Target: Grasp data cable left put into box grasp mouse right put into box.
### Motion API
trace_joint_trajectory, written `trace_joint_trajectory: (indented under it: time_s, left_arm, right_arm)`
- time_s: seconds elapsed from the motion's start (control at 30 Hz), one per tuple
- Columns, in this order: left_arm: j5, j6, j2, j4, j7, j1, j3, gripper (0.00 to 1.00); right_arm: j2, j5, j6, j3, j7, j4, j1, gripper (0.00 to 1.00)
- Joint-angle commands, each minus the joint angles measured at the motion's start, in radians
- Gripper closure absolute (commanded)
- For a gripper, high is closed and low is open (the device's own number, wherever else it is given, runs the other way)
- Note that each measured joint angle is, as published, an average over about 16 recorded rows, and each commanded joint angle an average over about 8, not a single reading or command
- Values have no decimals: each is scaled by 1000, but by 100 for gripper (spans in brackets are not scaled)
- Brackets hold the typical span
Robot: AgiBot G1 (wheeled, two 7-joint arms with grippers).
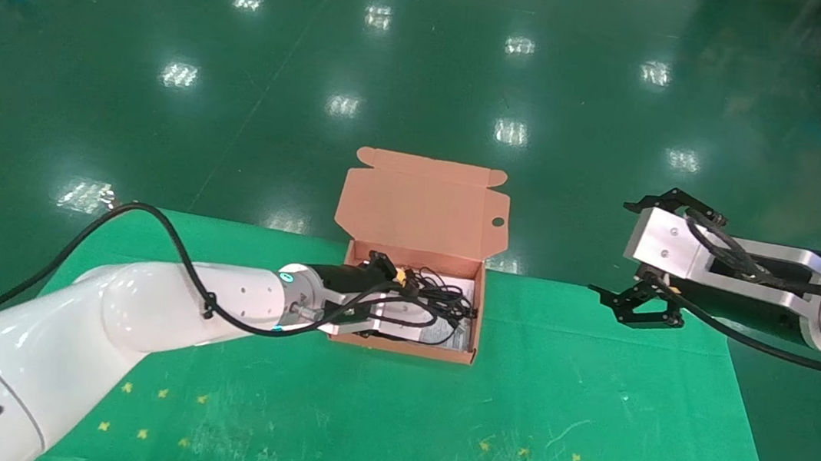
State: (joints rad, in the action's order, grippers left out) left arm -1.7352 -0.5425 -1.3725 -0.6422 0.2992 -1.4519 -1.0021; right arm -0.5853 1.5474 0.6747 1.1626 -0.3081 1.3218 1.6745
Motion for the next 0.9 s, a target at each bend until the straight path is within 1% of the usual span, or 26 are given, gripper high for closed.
trace_joint_trajectory:
  time_s: [0.03, 0.27, 0.57, 0.77, 0.9]
  left_arm:
    - [8, 5, -3, 8, 5, -1, -8, 0]
    - [19, -5, 31, -28, -23, -1, -3, 0]
    - [25, 3, 73, -55, -114, -70, 18, 0]
    - [45, -13, 95, -67, -136, -86, 38, 0]
    - [84, -52, 123, -91, -151, -66, 66, 0]
  right_arm:
    - [5, 7, -1, 2, -7, 10, 1, 0]
    - [-10, 10, -10, -3, 1, -5, 11, 0]
    - [-49, 47, -22, -21, 5, -15, 63, 0]
    - [-55, 41, -2, -46, 4, -18, 54, 0]
    - [-54, 5, 32, -80, 9, -19, 27, 0]
